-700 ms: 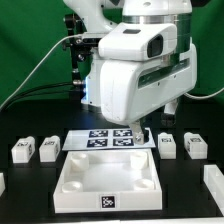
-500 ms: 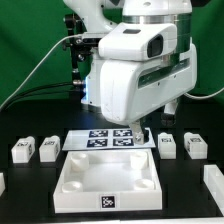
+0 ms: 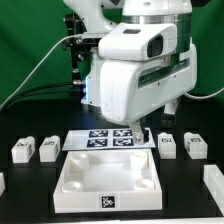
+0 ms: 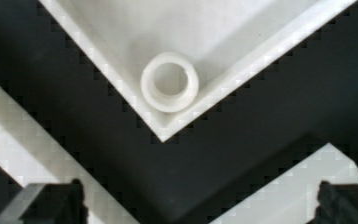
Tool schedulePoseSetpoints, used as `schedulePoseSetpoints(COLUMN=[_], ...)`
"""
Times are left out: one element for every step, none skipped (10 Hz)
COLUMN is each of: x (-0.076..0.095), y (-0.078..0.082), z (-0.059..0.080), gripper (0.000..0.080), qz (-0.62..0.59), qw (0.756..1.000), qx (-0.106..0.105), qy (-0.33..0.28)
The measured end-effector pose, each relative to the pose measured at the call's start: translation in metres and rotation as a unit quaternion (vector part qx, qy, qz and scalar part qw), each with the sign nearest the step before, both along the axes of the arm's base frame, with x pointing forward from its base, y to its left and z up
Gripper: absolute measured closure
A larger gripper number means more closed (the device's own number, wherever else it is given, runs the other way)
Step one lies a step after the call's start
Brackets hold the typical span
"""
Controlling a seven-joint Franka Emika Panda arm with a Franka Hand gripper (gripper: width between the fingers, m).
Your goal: Assemble one leg
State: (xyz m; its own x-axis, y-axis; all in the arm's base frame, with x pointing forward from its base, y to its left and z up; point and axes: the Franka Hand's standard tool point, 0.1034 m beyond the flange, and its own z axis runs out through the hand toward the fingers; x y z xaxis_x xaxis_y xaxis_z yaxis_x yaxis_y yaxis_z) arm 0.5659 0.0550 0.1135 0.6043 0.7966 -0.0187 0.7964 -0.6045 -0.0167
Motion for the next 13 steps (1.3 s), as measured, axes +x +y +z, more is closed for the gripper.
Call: schedulePoseSetpoints(x=[-0.002, -0.020, -0.042, -0.060, -0.077, -0.091, -0.102, -0.108, -0.112, -0.116, -0.118, -0.121, -0.123], y=[-0.001, -0.009, -0.016, -0.025, -0.036, -0.050, -0.063, -0.068, -0.069, -0.069, -0.068, -0.068, -0.068], z=[0.000, -0.001, -0.002, -0.006, -0.014, -0.024, -0.038, -0.052, -0.064, -0.075, -0.085, -0.092, -0.096], gripper=[0.0150, 0.0150, 0.0150, 0.0150, 0.0150, 0.0150, 0.0150, 0.0150, 0.0150, 0.0150, 0.0150, 0.0150, 0.0150], qz=[0.017, 0.085, 0.144, 0.195, 0.256, 0.307, 0.346, 0.339, 0.334, 0.331, 0.329, 0.328, 0.326], qw=[1.000, 0.996, 0.990, 0.981, 0.967, 0.952, 0.938, 0.940, 0.942, 0.943, 0.944, 0.944, 0.944], qx=[0.000, 0.001, 0.001, 0.002, 0.005, 0.008, 0.014, 0.018, 0.021, 0.025, 0.028, 0.030, 0.032], qy=[-0.001, -0.002, 0.000, 0.003, 0.007, 0.008, 0.011, 0.014, 0.016, 0.019, 0.022, 0.024, 0.027])
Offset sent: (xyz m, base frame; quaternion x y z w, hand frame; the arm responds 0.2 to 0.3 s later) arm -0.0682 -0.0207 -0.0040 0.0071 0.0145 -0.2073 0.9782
